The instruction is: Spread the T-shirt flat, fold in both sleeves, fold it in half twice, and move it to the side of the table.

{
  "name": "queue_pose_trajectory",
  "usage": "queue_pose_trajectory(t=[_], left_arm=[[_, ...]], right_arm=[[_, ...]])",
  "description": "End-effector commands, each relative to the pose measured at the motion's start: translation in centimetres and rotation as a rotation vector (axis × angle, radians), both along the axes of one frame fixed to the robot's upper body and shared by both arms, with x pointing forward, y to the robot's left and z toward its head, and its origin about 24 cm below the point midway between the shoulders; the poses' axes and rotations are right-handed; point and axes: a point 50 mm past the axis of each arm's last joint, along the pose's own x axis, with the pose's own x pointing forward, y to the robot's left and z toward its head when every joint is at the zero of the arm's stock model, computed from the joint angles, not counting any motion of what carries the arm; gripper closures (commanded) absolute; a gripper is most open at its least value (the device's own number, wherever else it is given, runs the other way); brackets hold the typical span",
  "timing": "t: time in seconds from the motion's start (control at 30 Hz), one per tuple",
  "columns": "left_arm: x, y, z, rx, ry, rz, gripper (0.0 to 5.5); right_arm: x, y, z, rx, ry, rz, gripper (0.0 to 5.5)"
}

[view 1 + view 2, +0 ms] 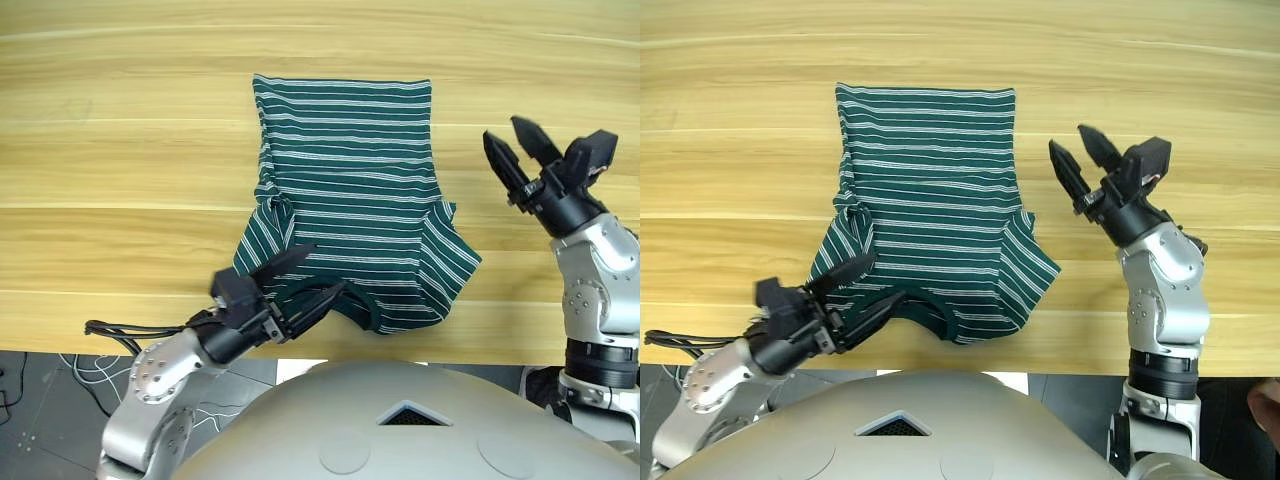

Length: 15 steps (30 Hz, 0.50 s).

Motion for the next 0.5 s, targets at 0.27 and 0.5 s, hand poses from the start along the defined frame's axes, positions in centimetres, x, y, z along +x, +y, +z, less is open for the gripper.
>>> queue_pose_trajectory(t=[0.27, 0.5], left_arm=[[3.8, 7.5, 0.6, 0.237, -0.015, 0.741, 1.45], [3.8, 7.9, 0.2, 0.271, 0.01, 0.77, 1.45]], right_arm=[[-6.8, -3.3, -4.7, -0.025, 0.737, -0.154, 3.11], [-8.1, -1.4, -5.5, -0.059, 0.811, -0.084, 3.11]])
